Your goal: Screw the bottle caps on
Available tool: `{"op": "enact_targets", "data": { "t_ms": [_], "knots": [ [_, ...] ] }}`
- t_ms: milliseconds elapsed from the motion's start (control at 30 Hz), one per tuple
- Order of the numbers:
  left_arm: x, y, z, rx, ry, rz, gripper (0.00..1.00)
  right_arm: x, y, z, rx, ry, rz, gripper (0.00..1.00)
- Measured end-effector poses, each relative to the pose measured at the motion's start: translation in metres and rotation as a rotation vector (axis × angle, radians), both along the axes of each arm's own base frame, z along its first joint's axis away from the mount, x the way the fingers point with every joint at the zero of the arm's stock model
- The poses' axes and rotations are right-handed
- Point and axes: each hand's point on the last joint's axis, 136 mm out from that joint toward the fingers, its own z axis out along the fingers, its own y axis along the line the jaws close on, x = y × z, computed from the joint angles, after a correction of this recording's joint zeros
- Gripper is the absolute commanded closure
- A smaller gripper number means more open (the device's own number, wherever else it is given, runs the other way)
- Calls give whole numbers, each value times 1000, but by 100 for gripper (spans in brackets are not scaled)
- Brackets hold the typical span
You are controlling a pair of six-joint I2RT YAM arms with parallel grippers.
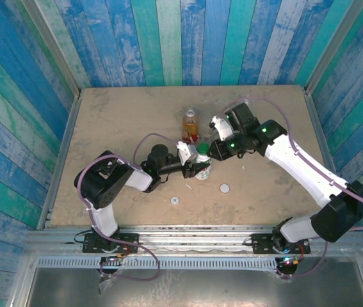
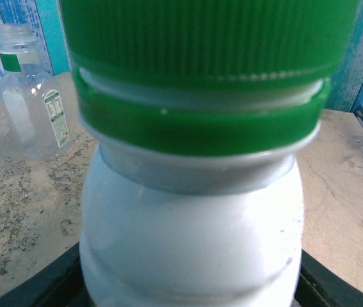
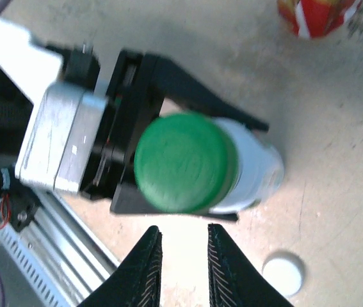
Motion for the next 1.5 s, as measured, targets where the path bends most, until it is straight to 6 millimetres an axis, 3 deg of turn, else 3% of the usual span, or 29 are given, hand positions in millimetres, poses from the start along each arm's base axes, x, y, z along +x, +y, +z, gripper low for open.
{"op": "enact_targets", "data": {
  "t_ms": [267,400,533,700,967,1100,1200,1400,1500],
  "knots": [
    [-4,-2,-1,19,-31,-38,43,-8,-8,17,-27,-141,127,36],
    [-10,-4,-1,54,-70,-90,42,-13,-12,33,-52,-313,292,28],
    [-18,-8,-1,74,-93,-162,42,-24,-18,34,-101,-464,488,25],
    [-33,-11,-2,73,-101,-263,43,-32,-17,30,-150,-526,697,29],
    [-45,-13,-2,69,-88,-334,43,-26,0,30,-171,-523,888,40],
    [-46,-13,-2,68,-85,-341,43,-26,7,25,-172,-496,940,42],
    [-46,-13,-2,68,-84,-343,43,-27,11,18,-167,-466,969,49],
    [-46,-13,-2,68,-83,-344,43,-26,14,8,-169,-413,993,51],
    [-47,-13,-2,67,-78,-352,43,-24,16,7,-169,-406,996,58]
  ]
}}
